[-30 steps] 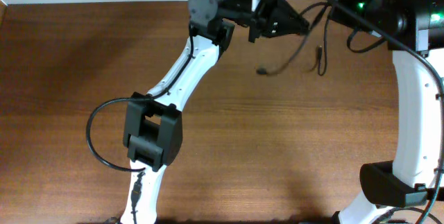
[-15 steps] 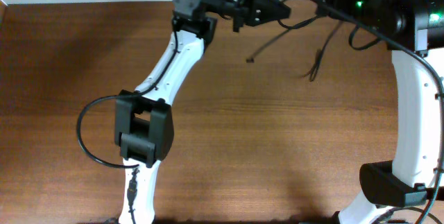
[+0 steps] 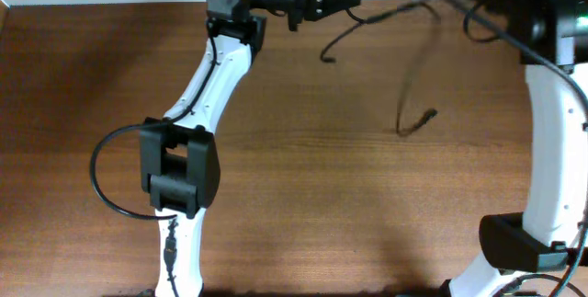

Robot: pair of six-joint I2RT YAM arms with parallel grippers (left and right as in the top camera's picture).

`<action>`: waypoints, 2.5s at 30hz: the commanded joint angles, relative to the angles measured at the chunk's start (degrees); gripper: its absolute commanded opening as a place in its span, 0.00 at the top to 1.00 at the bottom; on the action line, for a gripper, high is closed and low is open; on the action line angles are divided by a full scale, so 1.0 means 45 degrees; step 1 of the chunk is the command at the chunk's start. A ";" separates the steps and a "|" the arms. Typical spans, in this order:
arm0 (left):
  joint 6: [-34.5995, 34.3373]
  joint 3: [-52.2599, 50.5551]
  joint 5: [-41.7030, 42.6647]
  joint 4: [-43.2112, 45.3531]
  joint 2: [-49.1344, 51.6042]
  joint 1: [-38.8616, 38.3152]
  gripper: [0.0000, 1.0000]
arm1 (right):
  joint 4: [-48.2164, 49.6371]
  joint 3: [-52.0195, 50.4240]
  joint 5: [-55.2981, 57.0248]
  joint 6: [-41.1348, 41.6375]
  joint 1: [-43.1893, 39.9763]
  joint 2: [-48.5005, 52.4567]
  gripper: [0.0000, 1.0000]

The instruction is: Untangle cables

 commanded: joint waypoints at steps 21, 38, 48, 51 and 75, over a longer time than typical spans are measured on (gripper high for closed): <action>0.0627 0.0189 -0.1603 0.0384 0.0015 0.0986 1.00 | -0.0996 0.0049 0.0661 0.3881 0.1880 -0.0019 0.13; 0.0617 0.2118 -0.2657 0.0801 0.0010 0.0408 1.00 | 0.1710 0.0039 0.2565 0.5765 0.2657 0.1180 0.20; 0.0865 0.2671 -0.2327 0.0053 0.0010 0.0476 1.00 | 0.2089 0.0039 0.2278 0.5756 0.2662 0.1185 0.71; 0.1156 0.2671 -0.2307 -0.0432 0.0010 0.0476 1.00 | 0.2089 0.0039 0.2132 0.5756 0.2657 0.1185 0.71; 0.1243 0.2671 -0.2385 -0.0491 0.0010 0.0398 1.00 | 0.1982 0.0039 0.1802 0.5756 0.3274 0.1200 0.71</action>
